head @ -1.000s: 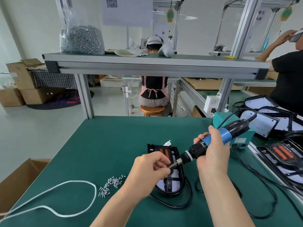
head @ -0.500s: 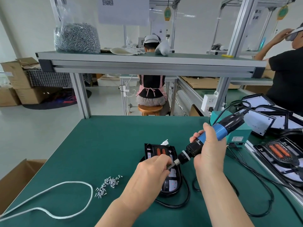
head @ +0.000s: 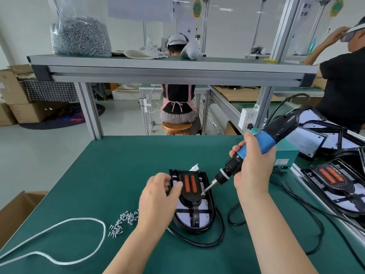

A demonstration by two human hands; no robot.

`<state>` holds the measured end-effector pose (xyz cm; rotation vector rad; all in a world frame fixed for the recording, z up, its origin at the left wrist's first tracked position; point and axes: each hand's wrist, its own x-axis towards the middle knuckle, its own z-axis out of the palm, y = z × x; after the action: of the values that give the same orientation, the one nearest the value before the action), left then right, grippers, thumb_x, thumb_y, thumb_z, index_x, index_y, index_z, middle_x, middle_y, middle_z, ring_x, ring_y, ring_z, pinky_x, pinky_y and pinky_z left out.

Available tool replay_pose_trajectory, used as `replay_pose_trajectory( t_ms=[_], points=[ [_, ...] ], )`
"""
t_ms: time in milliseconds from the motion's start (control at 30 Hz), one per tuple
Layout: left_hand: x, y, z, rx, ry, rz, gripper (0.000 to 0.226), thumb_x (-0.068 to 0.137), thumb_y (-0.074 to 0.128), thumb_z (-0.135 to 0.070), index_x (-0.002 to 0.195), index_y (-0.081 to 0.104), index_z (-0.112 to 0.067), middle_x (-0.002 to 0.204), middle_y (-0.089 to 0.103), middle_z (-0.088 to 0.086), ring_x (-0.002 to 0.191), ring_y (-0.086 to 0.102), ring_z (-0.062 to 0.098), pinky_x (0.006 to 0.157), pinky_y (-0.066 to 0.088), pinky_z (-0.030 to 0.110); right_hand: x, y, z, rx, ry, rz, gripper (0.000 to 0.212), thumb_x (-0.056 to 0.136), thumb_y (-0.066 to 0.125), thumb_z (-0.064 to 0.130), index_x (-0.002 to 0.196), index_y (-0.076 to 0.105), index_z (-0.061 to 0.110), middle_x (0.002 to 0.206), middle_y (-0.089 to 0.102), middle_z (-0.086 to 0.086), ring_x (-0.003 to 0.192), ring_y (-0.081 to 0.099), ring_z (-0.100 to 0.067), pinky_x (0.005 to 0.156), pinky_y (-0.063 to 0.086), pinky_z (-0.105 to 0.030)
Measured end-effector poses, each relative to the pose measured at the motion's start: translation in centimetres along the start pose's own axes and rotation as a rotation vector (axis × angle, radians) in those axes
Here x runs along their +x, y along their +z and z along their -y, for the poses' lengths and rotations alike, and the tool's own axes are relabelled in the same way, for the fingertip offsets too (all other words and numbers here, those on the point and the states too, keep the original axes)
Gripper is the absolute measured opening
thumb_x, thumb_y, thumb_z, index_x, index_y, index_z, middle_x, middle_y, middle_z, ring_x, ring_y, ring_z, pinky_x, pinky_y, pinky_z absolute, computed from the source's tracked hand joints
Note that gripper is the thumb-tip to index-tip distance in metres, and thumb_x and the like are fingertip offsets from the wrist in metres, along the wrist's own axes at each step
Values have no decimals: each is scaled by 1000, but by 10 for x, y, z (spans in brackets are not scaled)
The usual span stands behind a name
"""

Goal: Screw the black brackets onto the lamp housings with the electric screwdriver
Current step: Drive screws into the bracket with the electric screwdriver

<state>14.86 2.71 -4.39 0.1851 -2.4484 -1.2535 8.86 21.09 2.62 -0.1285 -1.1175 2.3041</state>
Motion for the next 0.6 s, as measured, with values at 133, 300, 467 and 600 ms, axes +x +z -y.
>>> replay_pose_trajectory(
  t_ms=[133,300,467,600],
  points=[
    [14,15,12,183,-244,172,67,83,67,-59,125,42,-13,113,51,0,102,51,22,81,36,30,7,-2,-5,-114,-126,57,25,84,69,18,100,49,16,64,54,1,51,54,-19,51,48,-29],
    [23,36,3,205,-315,294,67,75,71,-64,102,35,-14,86,51,-6,86,56,23,73,47,34,1,-6,-26,-268,-150,170,26,81,70,23,98,50,19,63,55,1,48,55,-19,51,49,-32],
    [24,41,1,143,-344,284,66,74,75,-57,103,37,-12,95,58,1,90,62,26,82,55,42,-2,-13,-37,-315,-120,194,27,80,71,24,97,50,19,69,54,-5,49,55,-22,54,50,-34],
    [24,41,2,129,-347,284,64,74,76,-55,101,37,-12,93,60,3,85,63,24,80,56,43,-3,-16,-41,-319,-114,197,29,79,72,27,97,51,20,72,53,-10,50,56,-21,54,51,-33]
  ],
)
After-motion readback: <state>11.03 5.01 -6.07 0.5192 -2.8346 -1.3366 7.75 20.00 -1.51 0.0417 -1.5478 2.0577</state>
